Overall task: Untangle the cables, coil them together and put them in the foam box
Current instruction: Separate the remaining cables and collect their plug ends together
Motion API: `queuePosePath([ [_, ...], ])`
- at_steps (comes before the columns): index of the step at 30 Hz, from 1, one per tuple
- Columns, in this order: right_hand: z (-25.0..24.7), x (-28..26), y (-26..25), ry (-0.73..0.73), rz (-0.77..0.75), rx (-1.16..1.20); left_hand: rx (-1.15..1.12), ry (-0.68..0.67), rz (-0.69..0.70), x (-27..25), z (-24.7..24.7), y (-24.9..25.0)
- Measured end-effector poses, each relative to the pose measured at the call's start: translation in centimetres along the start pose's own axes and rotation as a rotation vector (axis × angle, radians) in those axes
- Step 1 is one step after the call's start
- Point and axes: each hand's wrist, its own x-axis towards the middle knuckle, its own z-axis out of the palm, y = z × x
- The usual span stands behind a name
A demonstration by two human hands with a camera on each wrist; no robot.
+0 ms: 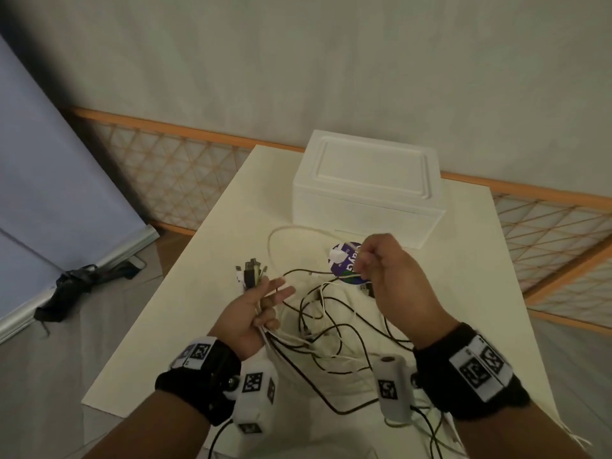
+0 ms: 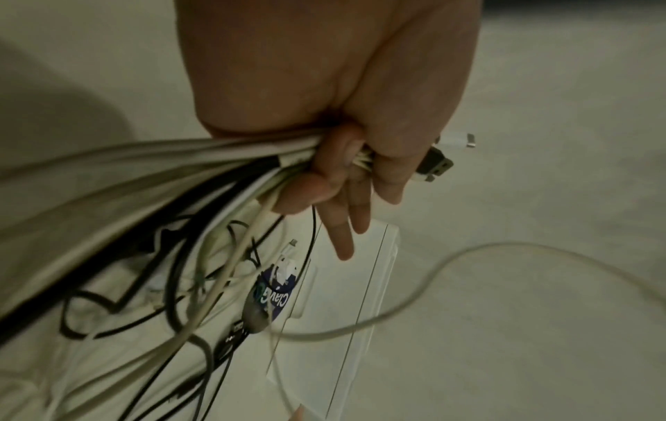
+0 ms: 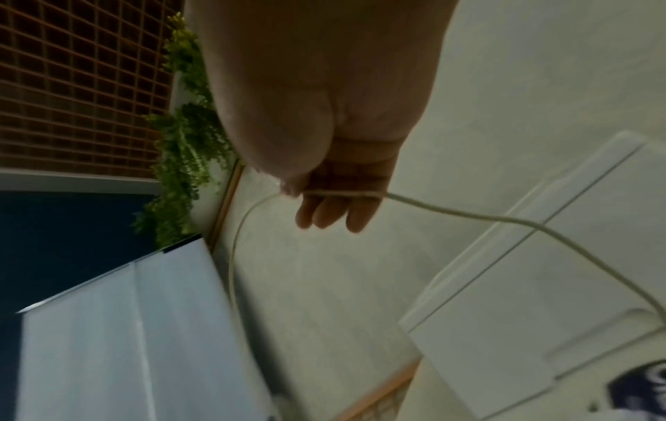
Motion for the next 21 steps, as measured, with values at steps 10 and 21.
queuePosePath([
  [10,-1.1,-3.9,5.3,-0.277,-0.016,-0.266,-0.014,-0.063,0.089,0.6,1.9,0.7],
  [21,-2.7,-4.1,2.8,0.073,-0.367,-0.226,0.331,0.247,-0.008,1.9,-1.1,-1.9],
])
